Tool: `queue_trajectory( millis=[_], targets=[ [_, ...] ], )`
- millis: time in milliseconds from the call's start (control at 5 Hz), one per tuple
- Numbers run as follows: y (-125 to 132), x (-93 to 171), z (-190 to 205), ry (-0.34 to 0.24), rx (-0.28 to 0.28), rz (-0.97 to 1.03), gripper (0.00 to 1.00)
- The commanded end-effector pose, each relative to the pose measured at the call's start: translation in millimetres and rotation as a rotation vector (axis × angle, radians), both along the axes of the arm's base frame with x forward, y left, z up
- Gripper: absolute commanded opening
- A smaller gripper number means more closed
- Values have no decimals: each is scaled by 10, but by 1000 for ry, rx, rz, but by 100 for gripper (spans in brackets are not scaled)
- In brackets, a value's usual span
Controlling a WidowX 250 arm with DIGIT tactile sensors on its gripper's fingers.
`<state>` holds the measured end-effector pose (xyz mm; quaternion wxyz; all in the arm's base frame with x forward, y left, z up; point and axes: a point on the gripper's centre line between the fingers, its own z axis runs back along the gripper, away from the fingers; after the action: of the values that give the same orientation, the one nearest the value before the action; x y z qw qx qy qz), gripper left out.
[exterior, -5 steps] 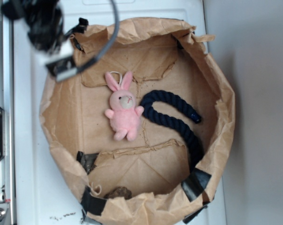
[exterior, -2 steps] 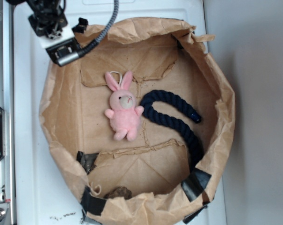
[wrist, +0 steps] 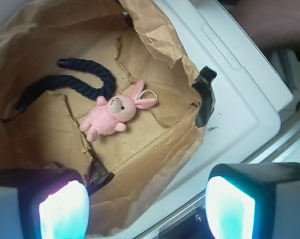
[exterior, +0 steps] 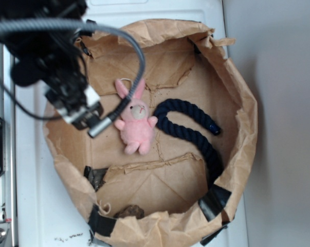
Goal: Grab the pink bunny.
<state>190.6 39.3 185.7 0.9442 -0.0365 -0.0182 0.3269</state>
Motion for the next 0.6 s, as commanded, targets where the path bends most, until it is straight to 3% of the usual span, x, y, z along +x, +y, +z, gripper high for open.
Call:
queue_trajectory(
  millis=[0, 200, 400],
  targets=[
    [157, 837, -66, 26, 8, 78, 100],
    [305, 985, -240, 53, 50, 191, 100],
    [318, 1036, -431, 27, 155, 216, 100]
  ],
)
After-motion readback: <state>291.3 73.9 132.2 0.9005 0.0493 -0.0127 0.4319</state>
